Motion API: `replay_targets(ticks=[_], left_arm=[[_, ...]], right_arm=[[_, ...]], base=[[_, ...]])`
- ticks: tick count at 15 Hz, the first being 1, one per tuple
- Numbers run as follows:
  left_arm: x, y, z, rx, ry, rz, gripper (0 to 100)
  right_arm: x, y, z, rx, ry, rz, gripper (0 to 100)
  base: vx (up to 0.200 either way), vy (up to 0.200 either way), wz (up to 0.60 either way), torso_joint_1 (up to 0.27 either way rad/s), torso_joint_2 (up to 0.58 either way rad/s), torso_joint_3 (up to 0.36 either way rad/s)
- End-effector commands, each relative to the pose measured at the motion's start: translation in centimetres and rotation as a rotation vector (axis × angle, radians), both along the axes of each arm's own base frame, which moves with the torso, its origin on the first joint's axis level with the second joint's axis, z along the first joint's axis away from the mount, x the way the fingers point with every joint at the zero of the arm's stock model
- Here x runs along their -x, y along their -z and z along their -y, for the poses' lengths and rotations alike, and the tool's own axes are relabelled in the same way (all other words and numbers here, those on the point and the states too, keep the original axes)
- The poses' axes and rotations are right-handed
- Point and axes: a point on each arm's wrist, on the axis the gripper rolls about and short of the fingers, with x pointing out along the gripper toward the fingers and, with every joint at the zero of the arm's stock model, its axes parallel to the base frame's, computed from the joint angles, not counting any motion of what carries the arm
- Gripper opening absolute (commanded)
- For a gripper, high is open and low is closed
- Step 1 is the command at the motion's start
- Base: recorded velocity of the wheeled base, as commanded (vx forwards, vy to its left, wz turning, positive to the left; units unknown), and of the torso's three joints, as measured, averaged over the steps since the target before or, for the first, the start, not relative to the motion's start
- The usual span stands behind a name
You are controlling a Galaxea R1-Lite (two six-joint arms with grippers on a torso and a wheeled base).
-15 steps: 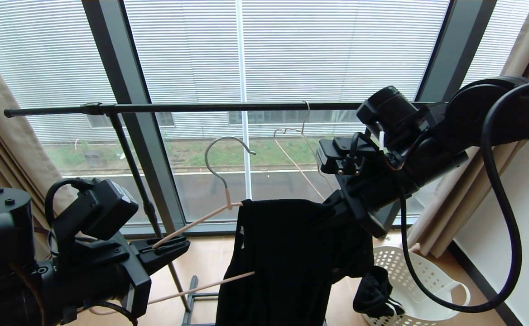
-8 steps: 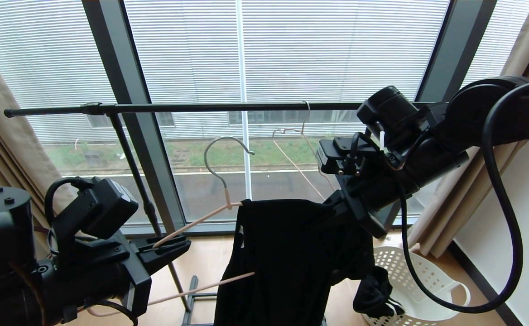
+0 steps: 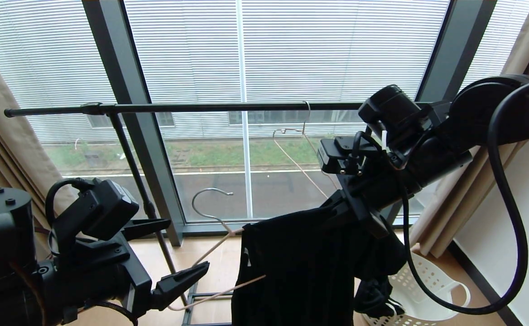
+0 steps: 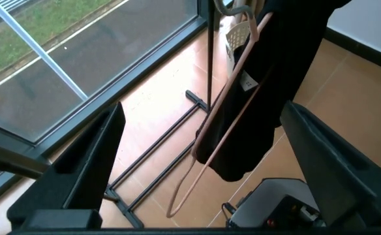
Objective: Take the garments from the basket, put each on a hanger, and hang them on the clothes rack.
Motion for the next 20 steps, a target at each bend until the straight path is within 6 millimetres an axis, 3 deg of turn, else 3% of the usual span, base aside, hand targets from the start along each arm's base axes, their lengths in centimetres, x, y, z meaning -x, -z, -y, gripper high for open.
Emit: replay_targets(ticks=[1,6,9,12,16,18,20], left_arm=[[-0.1,0.0,0.0,0.0,-0.002,-0.002,100],[-0.1,-0.1,0.0,0.022,0.0,-0.012,100],[-0.8,-1.7,-0.5,0.173,-0.089,-0.059,100],[0.0,-2.3,-1.9,0.296,-0.177,-0.108,100],[2.0,0.8,-2.8,0.452,-0.278,-0.36,100],[3.3,3.1,-3.1,0.423,-0.227,-0.469,100],[3.6,3.8,-2.7,0.409,-0.192,-0.509,100]], right_arm=[[0.2,-0.4,0.2,-0.007,0.0,0.011,0],[0.8,-2.7,1.9,-0.042,0.053,0.077,0],[1.7,-4.3,2.9,-0.062,0.157,0.057,0],[2.7,-5.1,3.2,-0.079,0.225,0.011,0],[4.1,-6.3,3.9,-0.108,0.254,0.009,0],[4.6,-6.6,4.2,-0.112,0.255,0.016,0],[4.7,-6.7,4.3,-0.115,0.255,0.021,0]], base=[[0.0,0.0,0.0,0.0,0.0,0.0],[0.0,0.0,0.0,0.0,0.0,0.0],[0.0,0.0,0.0,0.0,0.0,0.0],[0.0,0.0,0.0,0.0,0.0,0.0],[0.0,0.0,0.0,0.0,0.0,0.0],[0.0,0.0,0.0,0.0,0.0,0.0],[0.0,0.0,0.0,0.0,0.0,0.0]])
